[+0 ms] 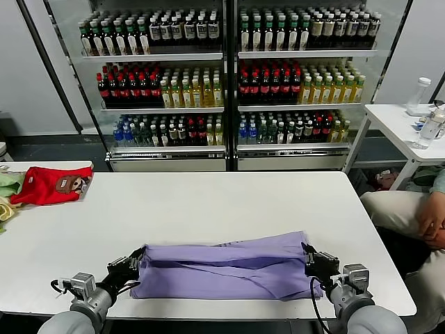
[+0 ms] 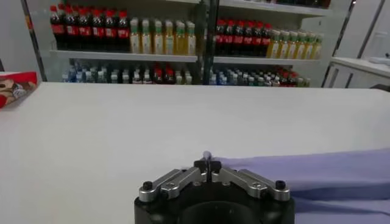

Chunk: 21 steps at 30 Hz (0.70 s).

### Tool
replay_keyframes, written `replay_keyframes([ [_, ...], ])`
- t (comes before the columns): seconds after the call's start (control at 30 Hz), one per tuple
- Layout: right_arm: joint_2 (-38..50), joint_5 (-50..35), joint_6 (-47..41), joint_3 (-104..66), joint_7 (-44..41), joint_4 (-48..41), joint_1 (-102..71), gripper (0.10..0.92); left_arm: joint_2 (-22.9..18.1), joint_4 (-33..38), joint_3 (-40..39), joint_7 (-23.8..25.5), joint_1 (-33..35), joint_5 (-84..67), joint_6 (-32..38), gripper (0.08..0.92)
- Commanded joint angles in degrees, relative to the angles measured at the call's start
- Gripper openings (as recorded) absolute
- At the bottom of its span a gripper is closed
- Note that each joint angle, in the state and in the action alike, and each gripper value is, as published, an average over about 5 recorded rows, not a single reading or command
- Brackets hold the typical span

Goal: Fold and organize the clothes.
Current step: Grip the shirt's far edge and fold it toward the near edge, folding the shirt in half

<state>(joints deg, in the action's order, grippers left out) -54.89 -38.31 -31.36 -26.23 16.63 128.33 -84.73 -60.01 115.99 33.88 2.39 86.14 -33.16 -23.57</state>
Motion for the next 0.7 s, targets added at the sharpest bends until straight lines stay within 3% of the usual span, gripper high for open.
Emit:
replay_keyframes([
  [0.03, -0.05, 0.08, -0.06, -0.88, 0.06, 1.36, -1.98, 0.116, 0.48, 0.71, 0.31, 0.06, 0.5, 0.03, -1.13, 0.085],
  [0.23, -0.07, 1.14, -0.68, -0.63, -0.33, 0.78, -3.39, 0.132, 1.15, 1.74, 0.61, -0.6, 1.27, 4.24, -7.11, 0.085],
  [0.33, -0.29, 1.83, -0.6, -0.53, -0.61, 1.0, -4.3, 0.198, 1.06, 2.26, 0.67, -1.35, 1.96, 6.83, -8.0, 0.116],
  [0.7, -1.72, 4.22, 0.26, -2.3, -1.15, 3.59, -6.27, 0.5, -3.79, 6.25, -0.61, -10.02, 4.05, 7.38, -1.57, 0.424],
])
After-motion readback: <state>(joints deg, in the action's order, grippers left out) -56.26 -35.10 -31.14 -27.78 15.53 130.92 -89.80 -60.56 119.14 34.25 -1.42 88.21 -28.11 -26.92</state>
